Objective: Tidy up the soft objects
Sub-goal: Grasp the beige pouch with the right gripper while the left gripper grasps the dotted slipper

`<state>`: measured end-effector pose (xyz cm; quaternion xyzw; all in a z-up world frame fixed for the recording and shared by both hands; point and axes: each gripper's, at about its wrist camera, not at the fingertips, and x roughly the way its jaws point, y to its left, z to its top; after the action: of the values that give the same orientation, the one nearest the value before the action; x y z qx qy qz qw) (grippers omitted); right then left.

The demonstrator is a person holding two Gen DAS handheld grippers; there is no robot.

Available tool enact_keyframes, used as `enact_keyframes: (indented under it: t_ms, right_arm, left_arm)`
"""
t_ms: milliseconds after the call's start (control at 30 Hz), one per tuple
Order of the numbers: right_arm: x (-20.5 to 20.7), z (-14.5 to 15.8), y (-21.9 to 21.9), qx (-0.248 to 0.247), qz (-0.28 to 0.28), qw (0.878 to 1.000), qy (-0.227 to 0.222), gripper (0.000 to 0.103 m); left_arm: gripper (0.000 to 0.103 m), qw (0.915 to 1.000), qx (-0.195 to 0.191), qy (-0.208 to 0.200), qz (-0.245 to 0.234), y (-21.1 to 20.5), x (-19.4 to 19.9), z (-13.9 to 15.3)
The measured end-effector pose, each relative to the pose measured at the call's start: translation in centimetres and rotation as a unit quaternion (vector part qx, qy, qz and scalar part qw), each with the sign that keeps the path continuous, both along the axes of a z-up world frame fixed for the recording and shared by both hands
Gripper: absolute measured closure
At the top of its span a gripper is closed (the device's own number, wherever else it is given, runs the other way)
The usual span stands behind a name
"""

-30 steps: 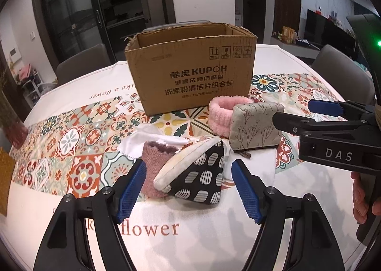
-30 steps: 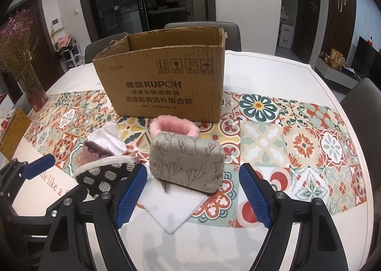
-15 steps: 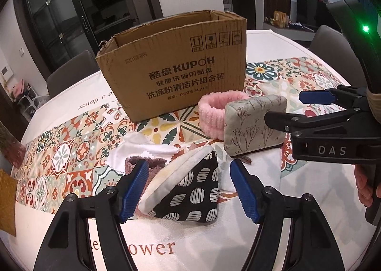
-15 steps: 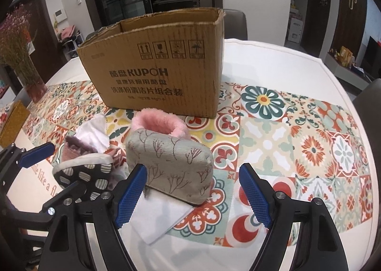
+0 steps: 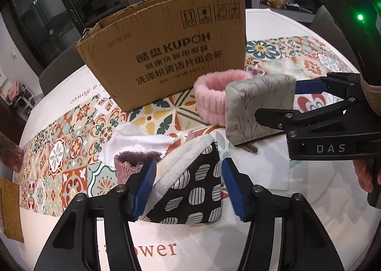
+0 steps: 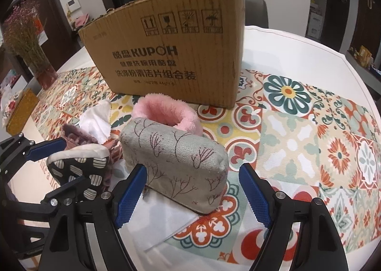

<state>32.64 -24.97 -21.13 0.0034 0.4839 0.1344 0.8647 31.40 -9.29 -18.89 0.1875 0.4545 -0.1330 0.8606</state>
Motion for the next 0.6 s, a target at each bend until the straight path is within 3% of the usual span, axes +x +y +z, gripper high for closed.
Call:
enact_keyframes:
  t_ms: [267, 467, 600]
  right_arm:
    - [-0.1, -0.4, 0.5, 0.008, 0.012, 1.000, -0.015, 0.025]
    - [-0.6, 0.1, 0.5, -0.005, 0.005, 1.000, -0.020, 0.067]
    - [-1.3, 0.8, 0.7, -0.016, 0.002, 1.000, -0.024, 0.079]
  left_arm:
    - [0.066, 1.0000, 0.001, 0.003, 0.007, 0.3, 0.0, -0.2]
    - [0.073, 0.9999, -0.006, 0.005, 0.014, 0.6, -0.3, -0.1]
    - [0.078, 0.9996, -0.020, 0.008, 0.018, 0.8, -0.7, 0.2]
